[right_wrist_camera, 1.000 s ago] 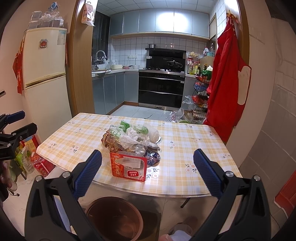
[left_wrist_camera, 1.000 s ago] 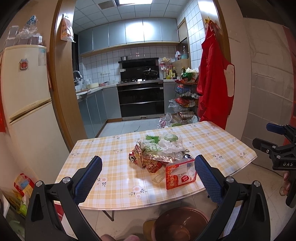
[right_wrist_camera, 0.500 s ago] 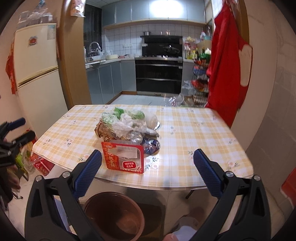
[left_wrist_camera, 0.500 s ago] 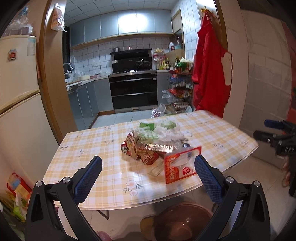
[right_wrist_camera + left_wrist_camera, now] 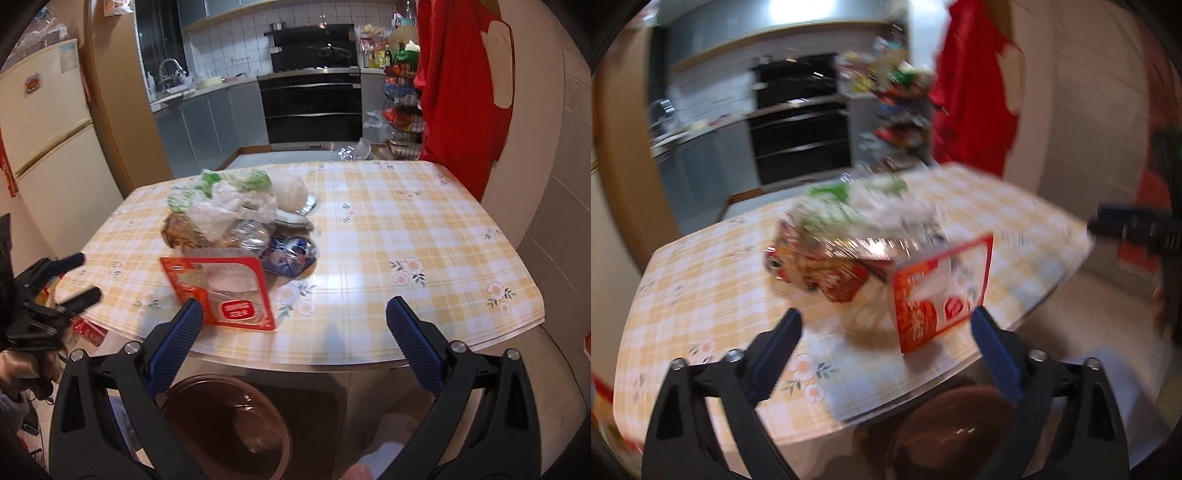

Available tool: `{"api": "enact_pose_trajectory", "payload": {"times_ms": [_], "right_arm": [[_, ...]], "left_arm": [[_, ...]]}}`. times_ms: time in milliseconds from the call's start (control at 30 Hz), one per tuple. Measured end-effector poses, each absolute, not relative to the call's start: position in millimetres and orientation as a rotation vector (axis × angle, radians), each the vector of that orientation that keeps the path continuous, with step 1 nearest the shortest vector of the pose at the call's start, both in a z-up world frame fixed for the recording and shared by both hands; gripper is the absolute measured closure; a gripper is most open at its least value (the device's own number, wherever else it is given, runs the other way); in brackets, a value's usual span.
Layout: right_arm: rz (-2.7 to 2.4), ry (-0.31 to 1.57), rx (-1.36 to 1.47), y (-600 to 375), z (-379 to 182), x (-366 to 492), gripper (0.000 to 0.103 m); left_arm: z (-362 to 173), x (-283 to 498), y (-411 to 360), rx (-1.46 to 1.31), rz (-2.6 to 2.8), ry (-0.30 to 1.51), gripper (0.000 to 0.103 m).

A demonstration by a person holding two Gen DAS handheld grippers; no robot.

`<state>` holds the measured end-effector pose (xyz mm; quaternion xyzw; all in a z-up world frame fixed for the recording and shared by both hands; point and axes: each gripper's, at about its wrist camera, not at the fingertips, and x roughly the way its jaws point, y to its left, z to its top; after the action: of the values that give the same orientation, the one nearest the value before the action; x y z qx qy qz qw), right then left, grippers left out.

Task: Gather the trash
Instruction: 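Grasp the red-and-white snack box with the left gripper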

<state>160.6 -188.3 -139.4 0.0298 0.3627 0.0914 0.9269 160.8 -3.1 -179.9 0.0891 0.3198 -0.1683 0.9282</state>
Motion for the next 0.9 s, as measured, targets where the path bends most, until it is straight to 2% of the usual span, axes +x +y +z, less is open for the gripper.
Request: {"api": "enact_pose_trajectory", "payload": {"times_ms": [133,333,600,633,700,733,767,900], "right_arm": [[0.166,0.788,0.054,-192.3,-156.0,179.4,0.005],[0.148,0.836,0.068,-201.3,-176.9,197.2,0.005],[0.144,0.897,0.099,-206.3,-200.4,211.4,0.005],[0.144,0.897,0.099,-206.3,-200.4,211.4,0.005],[0.151,0.903,0.097,-205.6,-202.8,210.9,0.005],[0.152,0.905,0.093,-205.4,-203.5,210.7,0.005],[0.154,0.906,0.091,-205.2,-204.0,210.3,0.005],[0.16,0.91,0.109,-207.8,-205.1,208.7,0.005]], "left_arm": [[-222.0,193.5,-22.7,0.287,-0.415,0.721,0.028],[-256.0,227.3,-39.3,0.313,-0.459,0.771,0.043],[-288.2,256.1,-48.5,0.237,-0.536,0.859,0.043],[-291.3,257.5,-50.5,0.243,-0.536,0.865,0.048],[-295.9,255.9,-54.9,0.252,-0.543,0.886,0.064],[-296.5,253.5,-55.9,0.261,-0.544,0.885,0.081],[-296.3,251.7,-56.5,0.268,-0.546,0.882,0.09],[-296.2,240.9,-52.3,0.276,-0.537,0.851,0.094]]}}
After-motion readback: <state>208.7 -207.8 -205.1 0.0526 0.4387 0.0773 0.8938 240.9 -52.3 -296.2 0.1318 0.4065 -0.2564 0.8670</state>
